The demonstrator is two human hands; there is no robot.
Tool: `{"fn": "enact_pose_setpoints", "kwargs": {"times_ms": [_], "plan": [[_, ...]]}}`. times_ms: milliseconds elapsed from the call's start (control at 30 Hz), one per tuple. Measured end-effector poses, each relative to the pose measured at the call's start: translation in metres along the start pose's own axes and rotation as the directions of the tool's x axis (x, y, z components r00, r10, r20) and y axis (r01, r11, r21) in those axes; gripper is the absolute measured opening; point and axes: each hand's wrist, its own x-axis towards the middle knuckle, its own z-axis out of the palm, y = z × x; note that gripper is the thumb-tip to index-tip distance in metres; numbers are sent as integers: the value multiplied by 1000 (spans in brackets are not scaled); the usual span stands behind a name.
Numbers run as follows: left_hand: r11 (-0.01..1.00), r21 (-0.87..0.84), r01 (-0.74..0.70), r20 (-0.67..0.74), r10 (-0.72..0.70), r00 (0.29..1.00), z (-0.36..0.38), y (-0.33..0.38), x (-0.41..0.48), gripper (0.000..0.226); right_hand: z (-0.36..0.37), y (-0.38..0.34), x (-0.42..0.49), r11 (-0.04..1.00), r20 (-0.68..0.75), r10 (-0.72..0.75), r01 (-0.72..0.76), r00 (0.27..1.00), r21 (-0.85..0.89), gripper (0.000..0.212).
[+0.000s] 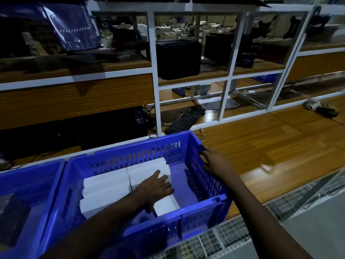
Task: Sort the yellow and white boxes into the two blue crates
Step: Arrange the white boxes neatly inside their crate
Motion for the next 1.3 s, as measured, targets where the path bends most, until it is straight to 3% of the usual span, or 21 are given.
{"fn": "enact_pose_setpoints", "kwargs": {"times_ms": [200, 300, 400, 500, 600, 667, 733, 800, 867, 967, 1067, 1133, 1200, 1300], "plan": [[981, -84, 173, -74, -179, 981, -11, -16, -24, 111, -7, -10, -9, 996, -64, 36, -41, 997, -76, 51], [890, -320, 325, -56, -360, 931, -18, -29, -42, 110, -11, -20, -11, 995, -157, -11, -4, 988, -100, 48], [680, -609, 408, -12, -522, 853, -17, -41, -58, 101, -11, -42, -3, 999, -162, -42, 39, 986, -21, 44], [428, -804, 413, 39, -655, 755, -6, -50, -66, 89, -4, -69, 12, 971, -188, -99, 136, 977, 197, 39], [178, -927, 329, 116, -700, 705, 8, -48, -69, 93, 3, -96, 27, 874, -187, -12, 101, 982, 475, 31], [34, -966, 257, 158, -708, 688, 17, -43, -71, 100, 10, -112, 37, 753, -151, 31, 76, 988, 653, 25], [44, -954, 295, 174, -721, 671, 27, -41, -74, 98, 18, -123, 41, 600, -55, 45, 17, 997, 800, 22], [170, -908, 383, 137, -744, 654, 32, -43, -75, 96, 22, -125, 42, 430, 118, 61, -133, 991, 893, 18], [192, -902, 387, 123, -744, 657, 30, -43, -73, 94, 26, -119, 43, 356, 286, 61, -288, 956, 889, 27], [131, -929, 345, 158, -705, 691, 29, -44, -66, 91, 31, -111, 48, 411, 382, 67, -374, 922, 831, 31], [-94, -974, 207, 216, -666, 714, 29, -46, -63, 85, 36, -111, 51, 402, 431, 153, -454, 889, 795, 33], [-194, -972, 131, 229, -667, 709, 30, -47, -62, 63, 40, -109, 54, 394, 465, 218, -514, 858, 762, 35], [-191, -973, 132, 228, -672, 704, 29, -48, -60, 49, 40, -106, 55, 419, 467, 274, -541, 841, 729, 31], [-86, -981, 175, 186, -681, 708, 26, -48, -59, 61, 38, -105, 54, 539, 389, 275, -476, 879, 695, 24]]}}
